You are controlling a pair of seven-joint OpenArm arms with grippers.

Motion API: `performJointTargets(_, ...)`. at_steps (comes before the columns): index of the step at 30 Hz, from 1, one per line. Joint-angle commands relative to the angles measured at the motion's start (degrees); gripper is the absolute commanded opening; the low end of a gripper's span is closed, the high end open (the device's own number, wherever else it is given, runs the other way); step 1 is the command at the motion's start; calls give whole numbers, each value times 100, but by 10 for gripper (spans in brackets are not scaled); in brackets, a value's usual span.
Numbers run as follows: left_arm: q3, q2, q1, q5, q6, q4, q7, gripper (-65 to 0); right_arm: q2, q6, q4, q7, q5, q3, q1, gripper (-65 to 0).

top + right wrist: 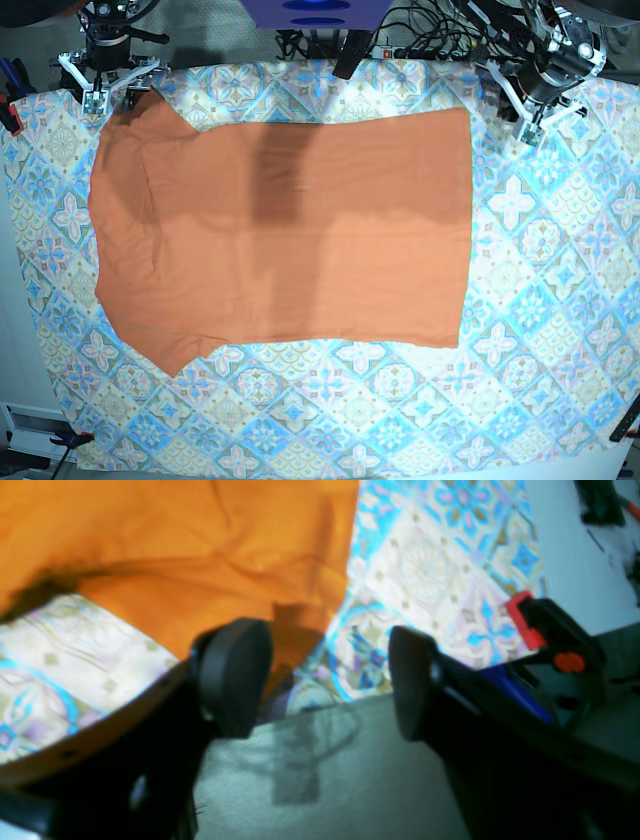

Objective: Fold the T-shirt properly
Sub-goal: 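Move both grippers down to the shirt's shoulder corners near the collar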

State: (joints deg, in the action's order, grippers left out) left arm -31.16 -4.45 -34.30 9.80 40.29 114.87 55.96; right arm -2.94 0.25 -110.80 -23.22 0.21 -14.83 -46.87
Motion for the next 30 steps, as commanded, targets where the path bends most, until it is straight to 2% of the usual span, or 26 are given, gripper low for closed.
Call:
performJointTargets(1, -36, -157, -11, 97, -29, 113, 17, -575, -36, -38, -115, 111, -25, -25, -47, -233)
performJointTargets(6, -27, -562, 77, 483, -29, 96, 632, -574, -36, -38, -115, 103, -25, -25, 67, -220)
performJointTargets(11, -27, -931, 121, 1134, -29, 96, 1098, -574, -36, -38, -89, 94, -25, -25, 173, -220)
performJointTargets(18, 8, -1309, 121, 1864, -29, 87, 1485, -554, -44, -38, -80, 94, -43, -25, 182, -221)
performJointTargets(22, -10, -1291, 208, 1890, -29, 43, 1564, -507, -44, -38, -80, 94, -43, -33, 182, -221)
performJointTargets(30, -18, -1168, 666, 1890, -29, -159, 2294, -465, -44, -38, -71, 94, -43, -51, 191, -221)
